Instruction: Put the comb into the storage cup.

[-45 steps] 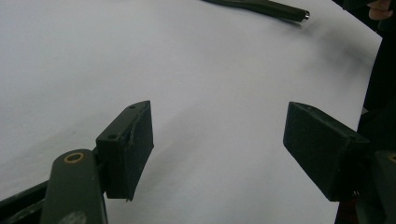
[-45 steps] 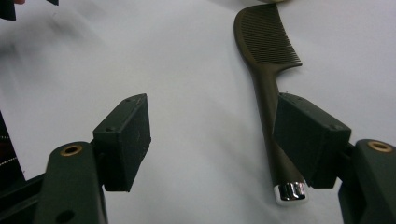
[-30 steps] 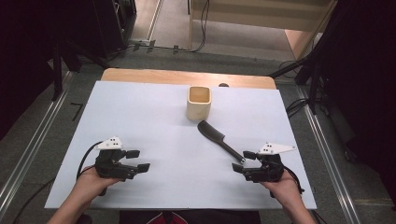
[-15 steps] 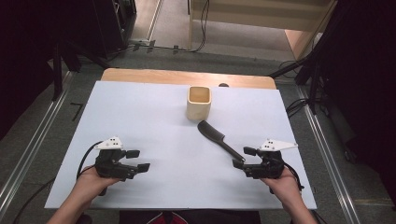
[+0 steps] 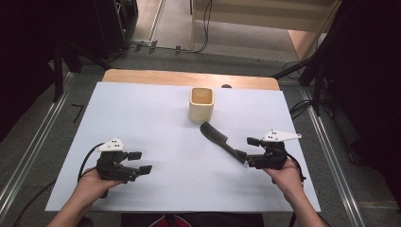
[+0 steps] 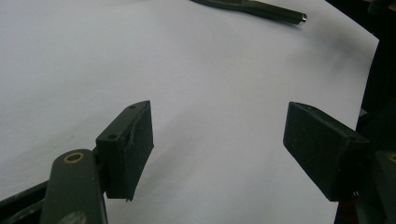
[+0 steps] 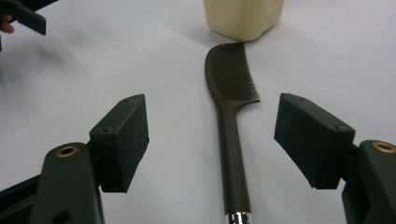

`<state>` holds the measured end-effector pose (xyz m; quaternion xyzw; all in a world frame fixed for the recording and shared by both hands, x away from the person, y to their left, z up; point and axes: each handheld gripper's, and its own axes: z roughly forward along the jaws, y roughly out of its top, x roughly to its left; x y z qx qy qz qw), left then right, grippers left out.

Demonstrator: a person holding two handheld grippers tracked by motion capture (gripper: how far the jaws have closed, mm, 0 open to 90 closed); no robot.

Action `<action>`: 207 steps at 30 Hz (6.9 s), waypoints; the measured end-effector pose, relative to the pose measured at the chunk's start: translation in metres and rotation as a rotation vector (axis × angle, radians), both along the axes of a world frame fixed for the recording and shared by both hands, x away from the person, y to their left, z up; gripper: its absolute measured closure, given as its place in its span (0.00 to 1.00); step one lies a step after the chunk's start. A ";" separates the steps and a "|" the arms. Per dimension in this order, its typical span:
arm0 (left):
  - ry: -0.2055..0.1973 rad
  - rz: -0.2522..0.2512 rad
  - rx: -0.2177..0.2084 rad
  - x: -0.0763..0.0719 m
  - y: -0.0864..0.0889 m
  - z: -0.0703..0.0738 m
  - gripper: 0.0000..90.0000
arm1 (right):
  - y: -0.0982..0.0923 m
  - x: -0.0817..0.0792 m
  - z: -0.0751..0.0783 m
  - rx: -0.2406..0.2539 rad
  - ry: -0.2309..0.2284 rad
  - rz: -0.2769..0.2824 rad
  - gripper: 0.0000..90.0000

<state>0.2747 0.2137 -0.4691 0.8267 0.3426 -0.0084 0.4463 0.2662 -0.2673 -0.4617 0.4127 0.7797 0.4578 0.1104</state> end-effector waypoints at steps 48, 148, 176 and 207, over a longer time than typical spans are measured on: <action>0.002 -0.007 0.001 0.000 -0.001 0.000 0.28 | -0.005 0.022 -0.044 -0.073 0.059 0.031 0.28; 0.059 0.056 -0.024 0.003 -0.005 0.006 0.28 | 0.041 0.008 -0.006 -0.008 0.023 0.126 0.78; 0.100 0.159 -0.052 0.031 -0.017 0.024 0.28 | 0.133 0.022 0.007 -0.057 -0.006 -0.027 0.78; 0.117 0.244 -0.088 0.060 -0.022 0.034 0.28 | 0.195 0.035 -0.009 -0.011 -0.100 -0.104 0.78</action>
